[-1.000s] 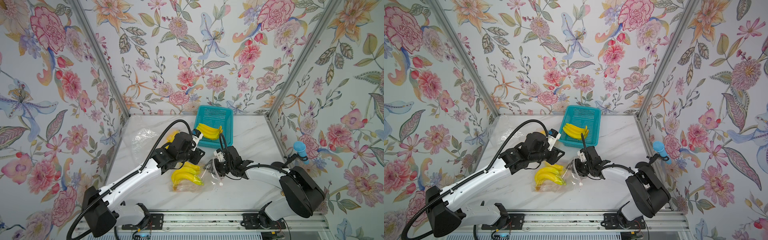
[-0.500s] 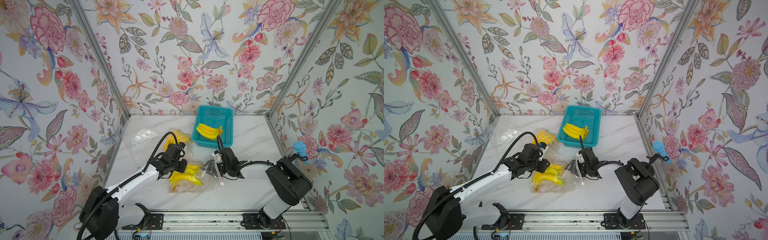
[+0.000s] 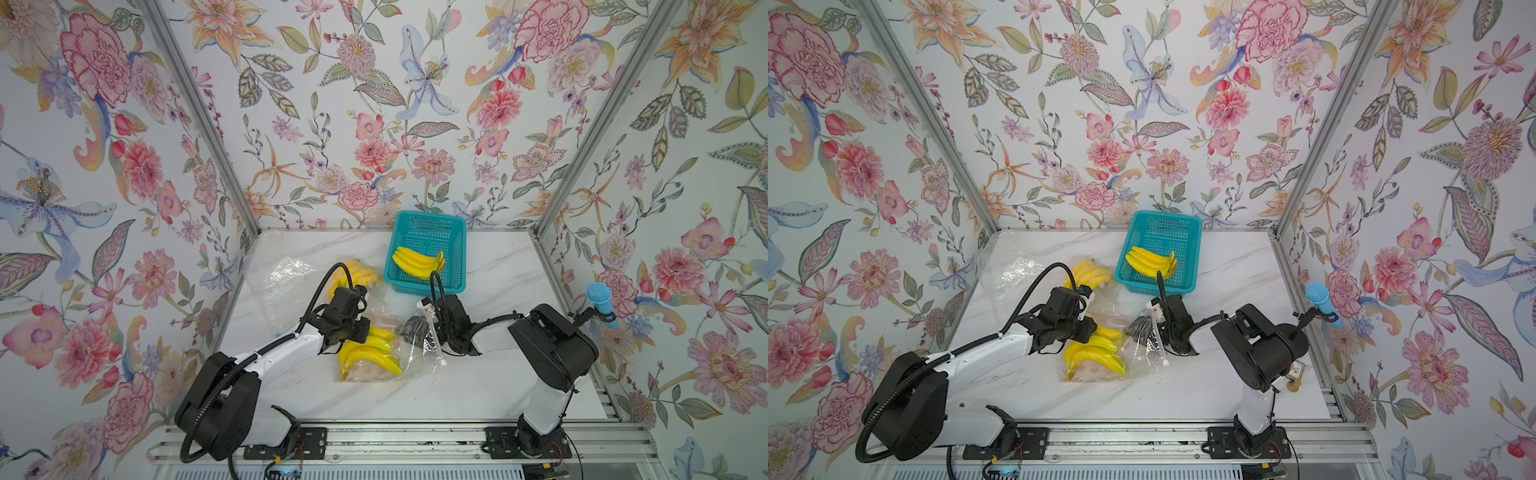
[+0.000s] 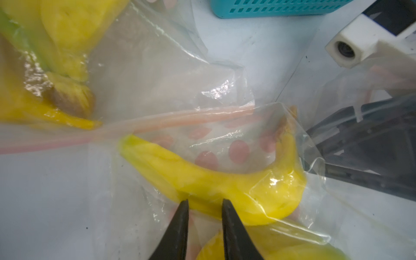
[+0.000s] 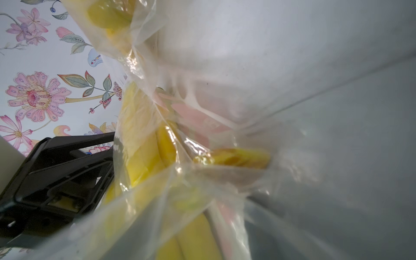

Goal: Open the zip-top bag and take out the banana
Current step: Pick up the banana from the zipper food storage bag.

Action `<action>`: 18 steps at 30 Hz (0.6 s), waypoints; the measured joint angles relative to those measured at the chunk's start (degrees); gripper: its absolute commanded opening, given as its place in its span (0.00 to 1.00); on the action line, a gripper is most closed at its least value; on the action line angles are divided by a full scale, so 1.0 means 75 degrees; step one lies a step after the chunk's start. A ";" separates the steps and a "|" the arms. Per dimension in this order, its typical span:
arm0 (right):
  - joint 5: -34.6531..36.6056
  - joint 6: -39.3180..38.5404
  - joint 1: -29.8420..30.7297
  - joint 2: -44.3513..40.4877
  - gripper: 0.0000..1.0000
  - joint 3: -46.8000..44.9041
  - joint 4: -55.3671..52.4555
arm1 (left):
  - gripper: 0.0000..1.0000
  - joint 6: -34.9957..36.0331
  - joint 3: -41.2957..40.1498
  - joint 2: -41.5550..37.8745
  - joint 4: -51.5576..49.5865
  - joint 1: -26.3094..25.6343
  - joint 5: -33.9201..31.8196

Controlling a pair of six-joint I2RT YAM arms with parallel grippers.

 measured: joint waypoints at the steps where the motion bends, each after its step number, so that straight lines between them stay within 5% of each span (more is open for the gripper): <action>1: -0.0055 0.0044 0.0000 0.0099 0.61 0.0050 0.0140 | 0.29 0.0032 0.0032 0.0047 0.0017 0.0012 0.0000; 8: -0.0224 0.0332 -0.0006 0.0402 0.61 0.0283 0.0370 | 0.27 0.0134 0.0070 0.0169 0.0178 0.0082 0.0070; 18: 0.0484 0.0455 0.0085 0.0079 0.59 0.0997 -0.1690 | 0.26 -0.0452 -0.0437 -0.0058 0.0970 0.0079 0.0557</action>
